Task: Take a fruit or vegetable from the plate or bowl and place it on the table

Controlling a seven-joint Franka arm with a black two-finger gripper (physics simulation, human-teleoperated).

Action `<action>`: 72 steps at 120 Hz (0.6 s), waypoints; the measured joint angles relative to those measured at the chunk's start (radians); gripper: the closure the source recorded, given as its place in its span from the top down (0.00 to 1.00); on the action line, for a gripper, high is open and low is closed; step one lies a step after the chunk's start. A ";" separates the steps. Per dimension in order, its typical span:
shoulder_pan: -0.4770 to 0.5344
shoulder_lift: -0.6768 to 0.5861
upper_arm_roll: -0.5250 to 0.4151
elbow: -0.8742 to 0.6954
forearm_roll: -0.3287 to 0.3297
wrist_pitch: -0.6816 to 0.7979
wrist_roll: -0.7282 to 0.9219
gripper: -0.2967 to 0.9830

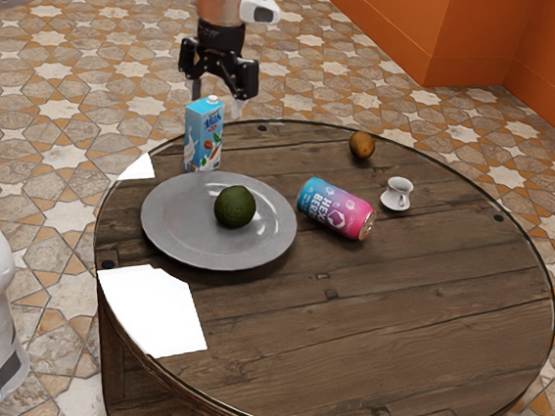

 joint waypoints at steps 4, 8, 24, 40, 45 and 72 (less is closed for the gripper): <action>-0.001 0.001 -0.024 0.000 0.000 0.004 -0.028 0.77; -0.002 0.007 -0.051 -0.001 0.008 0.010 -0.054 0.77; -0.003 0.044 -0.101 -0.056 0.032 0.054 -0.140 0.77; -0.003 0.025 -0.103 -0.136 0.048 0.118 -0.202 0.77; -0.004 0.010 -0.091 -0.163 0.050 0.139 -0.218 0.77; -0.010 0.000 -0.056 -0.266 0.046 0.254 -0.269 0.77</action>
